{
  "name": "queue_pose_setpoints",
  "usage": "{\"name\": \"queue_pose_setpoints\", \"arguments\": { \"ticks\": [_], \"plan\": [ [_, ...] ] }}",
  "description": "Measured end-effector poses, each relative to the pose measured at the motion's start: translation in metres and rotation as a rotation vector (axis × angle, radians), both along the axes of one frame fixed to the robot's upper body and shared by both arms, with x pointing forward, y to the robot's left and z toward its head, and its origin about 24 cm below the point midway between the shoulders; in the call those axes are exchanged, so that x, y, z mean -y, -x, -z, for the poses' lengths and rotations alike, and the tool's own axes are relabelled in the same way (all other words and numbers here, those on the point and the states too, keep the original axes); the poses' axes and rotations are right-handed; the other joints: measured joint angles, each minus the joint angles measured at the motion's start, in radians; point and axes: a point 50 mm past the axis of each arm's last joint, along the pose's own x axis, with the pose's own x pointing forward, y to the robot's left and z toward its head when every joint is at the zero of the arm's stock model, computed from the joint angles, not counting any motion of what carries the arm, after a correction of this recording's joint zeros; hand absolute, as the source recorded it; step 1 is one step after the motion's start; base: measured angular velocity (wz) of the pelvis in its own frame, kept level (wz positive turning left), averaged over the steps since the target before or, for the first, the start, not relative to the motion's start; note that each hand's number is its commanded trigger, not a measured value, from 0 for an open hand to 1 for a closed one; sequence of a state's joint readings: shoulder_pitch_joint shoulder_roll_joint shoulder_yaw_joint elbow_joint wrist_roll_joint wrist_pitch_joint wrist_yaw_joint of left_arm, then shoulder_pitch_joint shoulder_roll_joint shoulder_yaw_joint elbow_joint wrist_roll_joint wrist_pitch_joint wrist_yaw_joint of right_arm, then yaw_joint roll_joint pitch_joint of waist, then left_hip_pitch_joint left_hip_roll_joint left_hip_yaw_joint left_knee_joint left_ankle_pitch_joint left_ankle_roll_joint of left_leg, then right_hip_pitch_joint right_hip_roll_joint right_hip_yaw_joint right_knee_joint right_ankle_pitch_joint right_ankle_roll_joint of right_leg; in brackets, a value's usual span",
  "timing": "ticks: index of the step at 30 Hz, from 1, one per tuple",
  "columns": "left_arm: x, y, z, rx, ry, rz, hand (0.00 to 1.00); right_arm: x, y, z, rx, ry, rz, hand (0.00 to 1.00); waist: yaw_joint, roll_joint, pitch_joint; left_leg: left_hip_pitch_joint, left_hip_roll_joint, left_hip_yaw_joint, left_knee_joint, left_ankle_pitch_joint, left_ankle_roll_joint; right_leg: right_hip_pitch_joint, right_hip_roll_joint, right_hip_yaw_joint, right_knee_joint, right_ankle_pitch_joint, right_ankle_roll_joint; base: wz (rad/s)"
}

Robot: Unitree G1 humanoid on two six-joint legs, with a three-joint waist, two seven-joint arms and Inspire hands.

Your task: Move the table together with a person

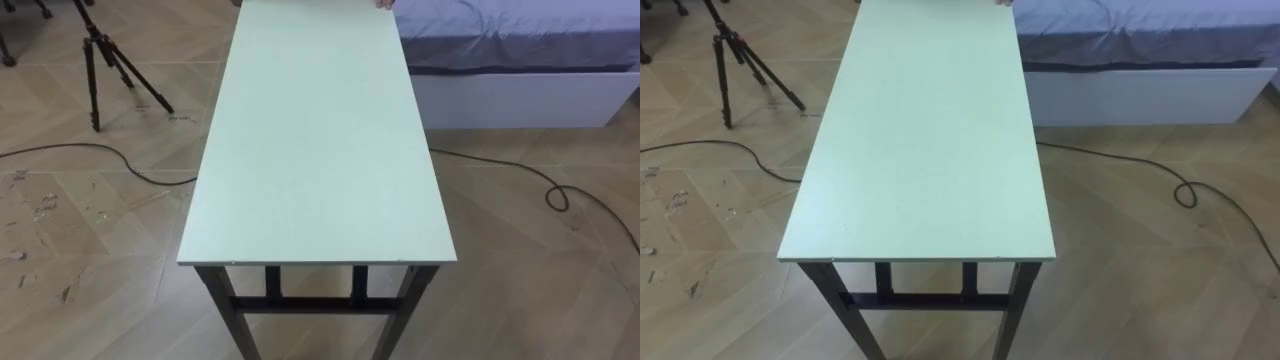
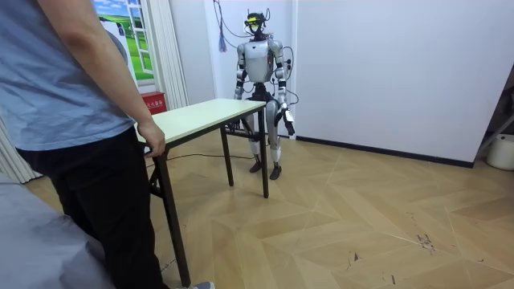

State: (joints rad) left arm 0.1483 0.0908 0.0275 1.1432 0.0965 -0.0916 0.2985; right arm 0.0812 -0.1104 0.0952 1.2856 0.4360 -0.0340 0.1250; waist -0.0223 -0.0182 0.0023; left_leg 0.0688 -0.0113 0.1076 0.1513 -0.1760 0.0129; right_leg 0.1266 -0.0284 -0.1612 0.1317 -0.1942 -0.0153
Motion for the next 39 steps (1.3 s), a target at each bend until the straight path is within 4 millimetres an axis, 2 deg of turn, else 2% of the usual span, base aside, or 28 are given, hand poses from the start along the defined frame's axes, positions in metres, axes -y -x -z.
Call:
{"name": "queue_pose_setpoints", "arguments": {
  "ticks": [8,11,17,24,29,31,33,35,37,39],
  "plan": [
    [0.001,0.001,0.001,-0.002,0.018,-0.016,0.0,0.0,0.0,0.0,0.003,-0.009,0.006,0.0,0.001,-0.002,0.0012,0.001,-0.001,0.003,-0.001,0.0,0.0,0.001,0.0,0.009,-0.001,-0.001,0.002,0.0],
    [0.004,0.002,0.002,0.005,0.081,-0.066,0.0,-0.001,-0.002,0.0,0.017,-0.035,0.022,0.0,0.003,-0.002,0.0011,-0.005,-0.001,0.006,0.0,0.0,0.0,-0.006,0.0,0.009,-0.001,-0.002,0.002,0.0],
    [0.008,0.003,0.005,0.05,0.313,-0.262,0.0,-0.005,-0.005,-0.001,0.065,-0.139,0.058,0.0,0.004,-0.003,0.0019,-0.01,0.0,0.011,0.004,0.0,0.0,-0.01,-0.004,0.006,-0.004,-0.002,0.002,0.01],
    [0.01,-0.006,0.002,0.19,0.612,-0.469,0.0,0.0,-0.024,-0.014,0.261,-0.277,0.118,0.0,0.001,0.009,0.0026,-0.038,0.003,0.031,0.019,-0.003,0.004,-0.033,-0.005,0.0,0.004,-0.002,0.002,0.02],
    [0.018,-0.008,-0.004,0.25,0.782,-0.429,0.0,-0.005,-0.025,-0.023,0.355,-0.376,0.158,0.0,0.001,0.014,0.0021,-0.049,0.003,0.029,0.021,-0.004,0.004,-0.043,-0.007,-0.004,0.008,-0.002,0.002,0.02],
    [0.021,-0.014,-0.01,0.286,0.847,-0.392,0.0,-0.011,-0.03,-0.029,0.397,-0.423,0.146,0.0,-0.001,0.015,0.0016,-0.066,0.005,0.028,0.034,-0.005,0.006,-0.056,-0.007,-0.006,0.016,-0.002,0.002,0.0],
    [0.028,-0.024,-0.018,0.342,0.925,-0.388,0.0,-0.02,-0.037,-0.037,0.454,-0.486,0.148,0.0,-0.002,0.02,0.0049,-0.08,0.006,0.028,0.044,-0.006,0.007,-0.067,-0.008,-0.007,0.025,-0.002,0.002,0.02],
    [0.043,-0.039,-0.03,0.412,1.046,-0.358,0.0,-0.032,-0.049,-0.049,0.523,-0.57,0.127,0.0,-0.001,0.029,0.0079,-0.088,0.007,0.028,0.049,-0.006,0.008,-0.076,-0.013,-0.008,0.042,-0.002,0.002,0.0],
    [0.064,-0.05,-0.043,0.464,1.191,-0.312,0.0,-0.052,-0.058,-0.062,0.596,-0.708,0.104,0.0,-0.001,0.032,0.0094,-0.078,0.007,0.028,0.048,-0.007,0.01,-0.072,-0.011,-0.008,0.043,-0.002,0.003,0.0],
    [0.081,-0.059,-0.055,0.498,1.298,-0.298,0.0,-0.067,-0.065,-0.072,0.64,-0.792,0.068,0.0,-0.001,0.034,0.0075,-0.08,0.007,0.027,0.052,-0.01,0.012,-0.073,-0.008,-0.006,0.044,-0.003,0.004,0.0]
  ]
}}
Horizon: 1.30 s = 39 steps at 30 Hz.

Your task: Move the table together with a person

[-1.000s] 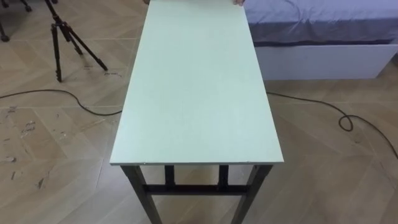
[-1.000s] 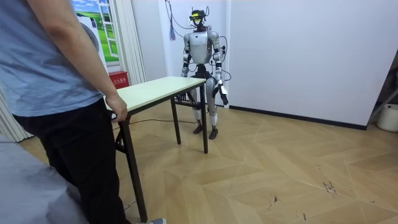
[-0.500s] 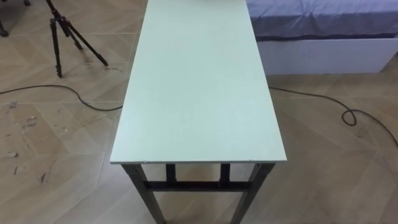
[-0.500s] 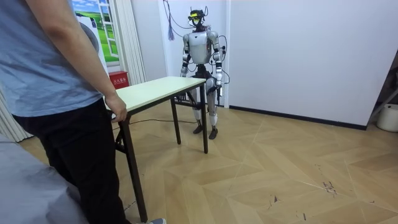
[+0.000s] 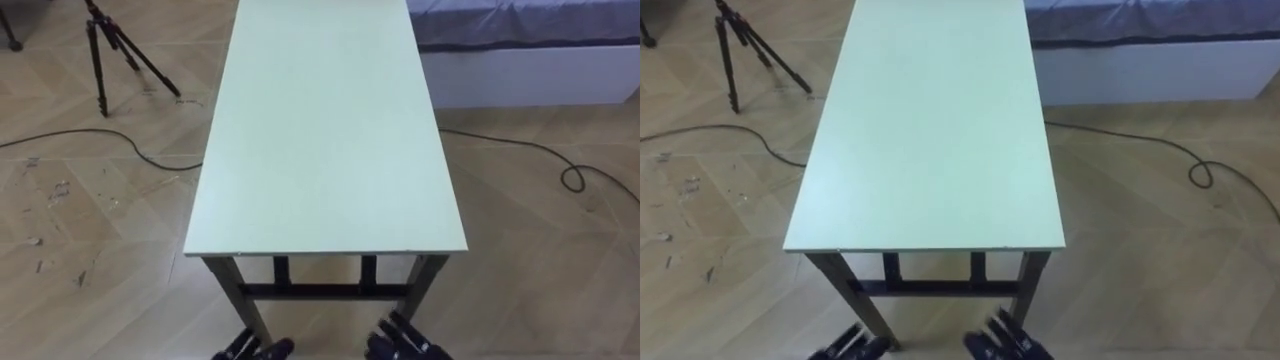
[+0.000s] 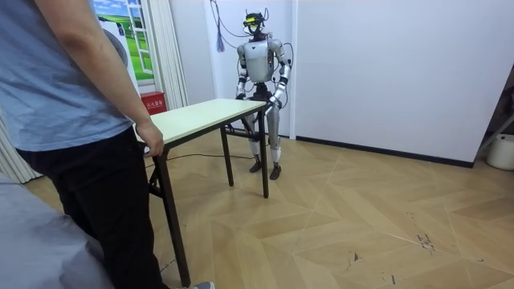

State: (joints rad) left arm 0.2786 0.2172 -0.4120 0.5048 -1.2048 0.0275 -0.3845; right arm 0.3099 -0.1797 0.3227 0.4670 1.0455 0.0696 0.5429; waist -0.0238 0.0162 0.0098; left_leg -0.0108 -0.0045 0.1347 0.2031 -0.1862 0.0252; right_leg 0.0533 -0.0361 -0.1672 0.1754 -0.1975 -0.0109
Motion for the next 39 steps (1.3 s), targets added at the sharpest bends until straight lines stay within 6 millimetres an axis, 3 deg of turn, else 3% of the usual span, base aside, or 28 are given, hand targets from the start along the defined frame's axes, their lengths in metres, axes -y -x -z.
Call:
{"name": "queue_pose_setpoints", "arguments": {
  "ticks": [3,5,14,20,26,35,39],
  "plan": [
    [0.019,-0.004,-0.018,0.07,0.142,0.001,0.0,-0.016,-0.003,-0.013,0.059,-0.104,-0.043,0.0,-0.005,0.0,-0.0002,-0.004,-0.001,0.001,0.003,-0.001,0.0,0.001,-0.005,0.0,0.001,0.0,0.0,0.0],
    [0.019,-0.007,-0.025,0.099,0.162,0.006,0.0,-0.014,-0.006,-0.018,0.083,-0.133,-0.032,0.0,-0.008,-0.001,0.0,0.0,-0.001,0.001,0.003,0.0,0.0,0.008,-0.006,-0.001,0.001,-0.001,0.001,0.0],
    [0.023,-0.01,-0.03,0.125,0.165,0.027,0.0,-0.013,-0.01,-0.023,0.119,-0.125,-0.042,0.0,-0.014,-0.001,0.004,0.02,-0.002,0.0,-0.002,0.0,0.001,0.022,-0.006,-0.007,0.011,-0.002,0.003,0.01],
    [0.024,-0.025,-0.036,0.163,0.186,0.014,0.0,-0.014,-0.025,-0.029,0.157,-0.15,-0.029,0.0,-0.023,-0.001,0.0054,0.02,0.003,-0.002,-0.001,-0.001,0.001,0.022,-0.006,-0.011,0.013,-0.002,0.003,-0.02],
    [0.021,-0.027,-0.037,0.154,0.202,-0.008,0.0,-0.015,-0.029,-0.03,0.158,-0.14,-0.034,0.0,-0.023,-0.007,0.009,0.034,0.007,0.003,0.001,-0.001,0.001,0.037,-0.007,-0.013,0.012,-0.002,0.003,0.01],
    [0.0,-0.05,-0.037,0.125,0.15,-0.136,0.0,-0.011,-0.035,-0.03,0.141,-0.1,-0.034,0.0,-0.006,-0.012,0.0141,0.057,0.007,0.004,-0.008,-0.001,0.001,0.052,-0.002,-0.006,0.012,-0.002,0.003,-0.02],
    [-0.009,-0.053,-0.024,0.045,0.096,-0.187,0.0,-0.011,-0.041,-0.03,0.111,-0.09,-0.017,0.0,0.002,-0.01,0.0149,0.074,0.007,0.003,-0.013,-0.001,0.0,0.069,-0.001,-0.015,0.01,-0.002,0.003,0.03]
  ]
}}
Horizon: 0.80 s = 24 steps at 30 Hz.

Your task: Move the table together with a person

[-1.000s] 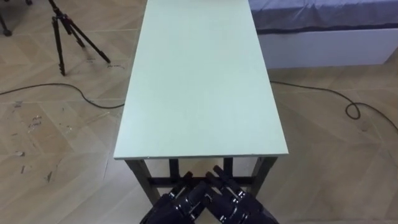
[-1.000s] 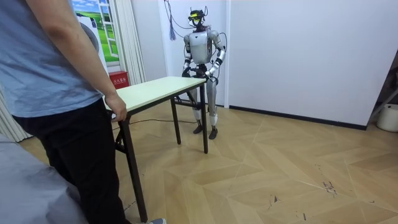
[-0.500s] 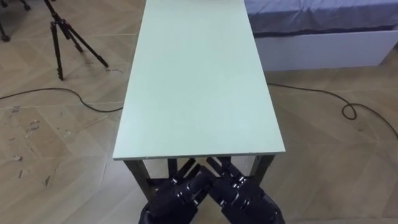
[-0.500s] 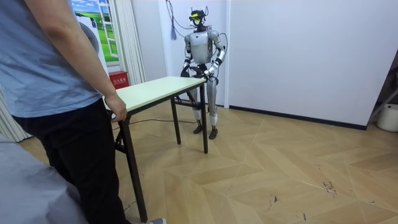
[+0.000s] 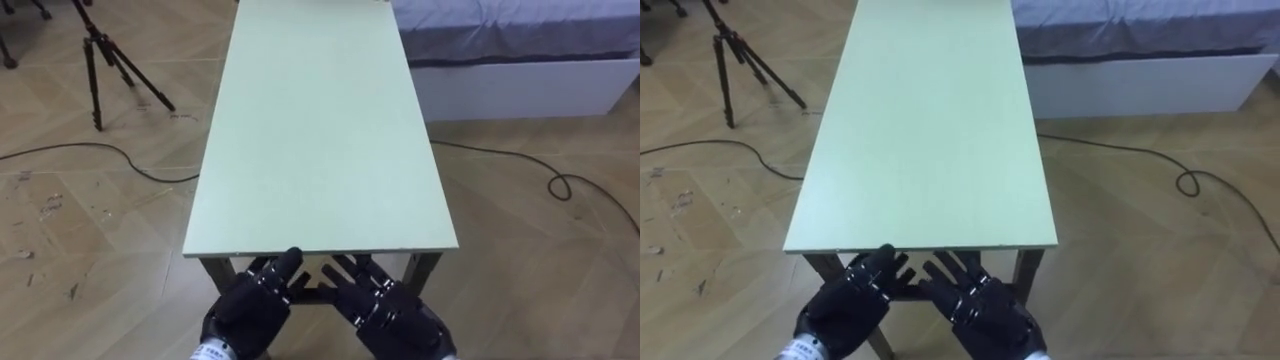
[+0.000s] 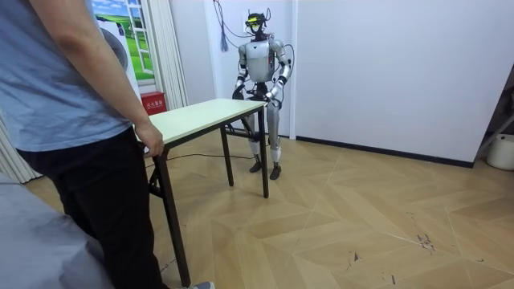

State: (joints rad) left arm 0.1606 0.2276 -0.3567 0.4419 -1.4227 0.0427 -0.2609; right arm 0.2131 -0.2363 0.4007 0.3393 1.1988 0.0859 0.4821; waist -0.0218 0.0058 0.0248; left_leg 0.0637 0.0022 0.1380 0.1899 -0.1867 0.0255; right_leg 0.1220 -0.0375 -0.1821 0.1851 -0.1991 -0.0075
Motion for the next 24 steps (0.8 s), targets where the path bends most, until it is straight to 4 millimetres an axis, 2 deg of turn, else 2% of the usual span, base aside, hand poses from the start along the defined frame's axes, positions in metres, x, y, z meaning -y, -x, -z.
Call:
{"name": "queue_pose_setpoints", "arguments": {
  "ticks": [2,7,15,24],
  "plan": [
    [-0.005,0.0,0.005,-0.044,-0.022,-0.029,0.0,0.0,-0.004,0.0,-0.022,-0.01,0.021,0.0,0.002,0.001,0.0002,0.003,0.0,0.0,-0.002,0.0,-0.001,0.002,0.0,-0.013,0.0,0.0,0.0,0.0],
    [-0.015,-0.003,0.013,-0.102,-0.054,-0.083,0.0,0.008,-0.015,0.002,-0.054,0.006,0.084,0.0,0.003,0.002,0.0004,0.004,0.0,0.002,-0.001,0.0,0.0,0.004,-0.002,-0.015,-0.001,0.0,0.0,0.0],
    [-0.017,-0.005,0.013,-0.112,-0.047,-0.1,0.0,0.014,-0.02,0.002,-0.088,-0.006,0.167,0.0,0.005,0.003,0.0001,0.01,0.001,0.002,-0.003,0.0,0.0,0.001,-0.001,-0.014,-0.001,0.0,0.0,0.0],
    [-0.017,-0.005,0.015,-0.138,-0.019,-0.125,0.0,0.024,-0.024,0.001,-0.134,-0.061,0.278,0.0,0.004,0.01,-0.0043,0.019,0.001,0.015,-0.012,0.001,-0.001,0.005,-0.002,-0.013,-0.001,0.0,0.0,-0.04]
  ]
}}
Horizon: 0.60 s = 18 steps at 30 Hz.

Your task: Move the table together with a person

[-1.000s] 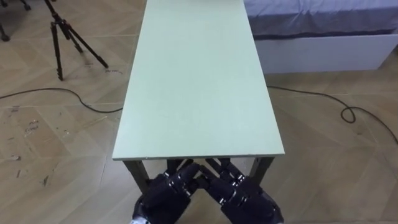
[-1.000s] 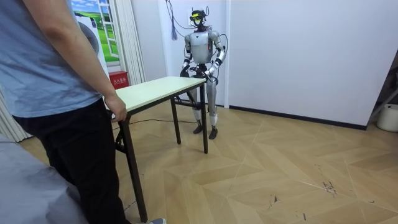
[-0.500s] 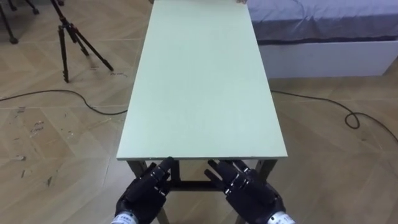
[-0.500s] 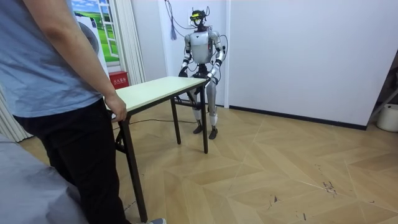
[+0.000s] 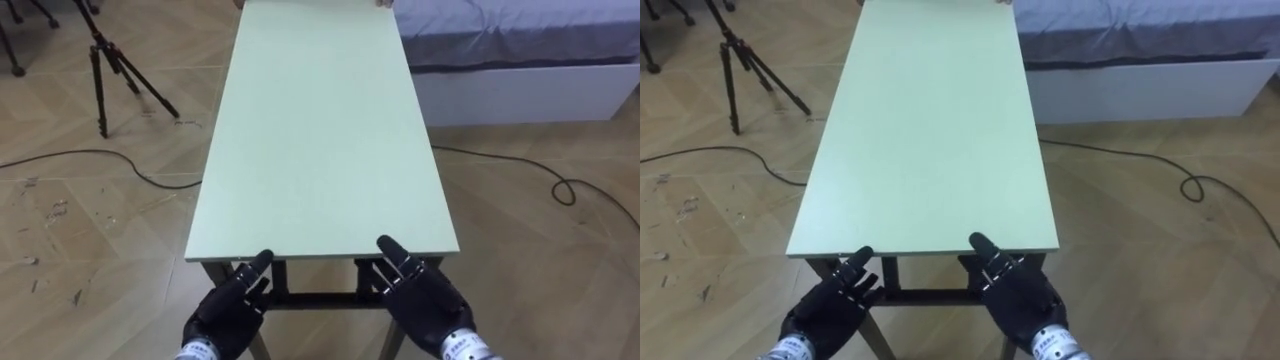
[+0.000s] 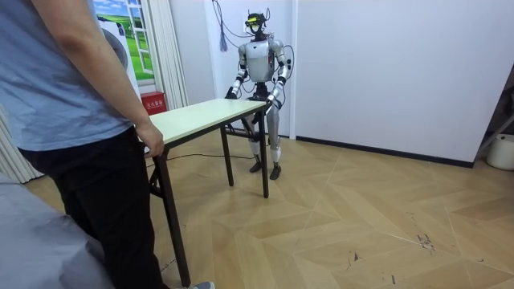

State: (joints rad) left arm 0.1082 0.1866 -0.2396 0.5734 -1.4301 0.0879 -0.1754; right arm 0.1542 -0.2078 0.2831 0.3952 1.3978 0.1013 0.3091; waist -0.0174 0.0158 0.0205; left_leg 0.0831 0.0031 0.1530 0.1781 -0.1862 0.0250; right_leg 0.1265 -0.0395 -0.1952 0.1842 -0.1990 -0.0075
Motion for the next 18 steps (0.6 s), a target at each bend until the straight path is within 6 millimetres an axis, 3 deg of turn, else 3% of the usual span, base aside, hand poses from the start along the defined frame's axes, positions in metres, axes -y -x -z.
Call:
{"name": "queue_pose_setpoints", "arguments": {
  "ticks": [8,18],
  "plan": [
    [0.002,-0.002,0.0,-0.014,0.023,-0.027,0.0,-0.003,-0.004,-0.001,-0.016,-0.017,0.02,0.0,-0.005,-0.002,0.0008,-0.001,-0.001,-0.001,0.002,0.0,0.0,-0.002,-0.001,0.0,0.0,0.0,0.0,0.0],
    [0.007,-0.023,-0.011,0.046,0.06,-0.042,0.0,-0.006,-0.01,-0.003,-0.004,-0.031,0.04,0.0,-0.006,-0.005,0.001,-0.018,-0.001,-0.003,0.011,0.0,0.0,-0.008,-0.005,-0.008,0.001,0.0,0.0,0.0]
  ]
}}
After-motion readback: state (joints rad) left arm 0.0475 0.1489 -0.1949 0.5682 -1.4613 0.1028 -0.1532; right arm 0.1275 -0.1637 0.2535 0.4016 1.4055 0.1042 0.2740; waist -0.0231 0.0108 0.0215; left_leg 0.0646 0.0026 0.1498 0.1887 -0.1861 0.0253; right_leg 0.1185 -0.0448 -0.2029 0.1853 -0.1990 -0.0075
